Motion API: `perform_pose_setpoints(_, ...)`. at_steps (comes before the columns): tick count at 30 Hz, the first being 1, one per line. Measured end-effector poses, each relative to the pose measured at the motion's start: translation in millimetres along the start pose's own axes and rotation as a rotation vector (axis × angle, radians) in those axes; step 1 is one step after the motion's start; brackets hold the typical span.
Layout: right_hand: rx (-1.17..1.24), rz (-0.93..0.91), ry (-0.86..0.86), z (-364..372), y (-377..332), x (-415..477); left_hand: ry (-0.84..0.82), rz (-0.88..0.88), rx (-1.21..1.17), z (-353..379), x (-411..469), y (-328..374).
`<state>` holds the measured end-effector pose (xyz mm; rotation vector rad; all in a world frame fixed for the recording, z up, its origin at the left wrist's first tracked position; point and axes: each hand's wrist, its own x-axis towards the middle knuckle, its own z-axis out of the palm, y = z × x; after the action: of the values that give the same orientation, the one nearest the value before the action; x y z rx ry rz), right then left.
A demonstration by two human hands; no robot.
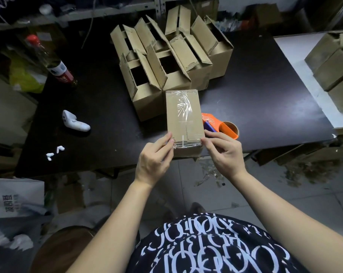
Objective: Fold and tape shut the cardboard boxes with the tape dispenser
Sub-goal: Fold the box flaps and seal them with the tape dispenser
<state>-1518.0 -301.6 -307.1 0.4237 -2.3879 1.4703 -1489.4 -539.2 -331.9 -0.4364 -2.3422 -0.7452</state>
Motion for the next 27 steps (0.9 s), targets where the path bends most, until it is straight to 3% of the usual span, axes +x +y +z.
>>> perform_pose_setpoints(7,0.033,0.024,-0.059,-2,3,8,0.002,-0.321,-0.229,-6,10,14)
perform_pose_setpoints(15,0.079,0.031,-0.134,-3,17,9,-0.045,-0.208,-0.19,-5,19,2)
perform_pose_setpoints(18,0.097,0.131,-0.178,-5,18,11,-0.077,-0.208,-0.198,-7,23,1)
perform_pose_setpoints(23,0.174,0.457,-0.25,-10,10,11,-0.246,-0.624,-0.29,-15,30,7)
perform_pose_setpoints(27,0.16,0.549,-0.141,0,-21,15,-0.288,-0.723,-0.412,-16,37,28)
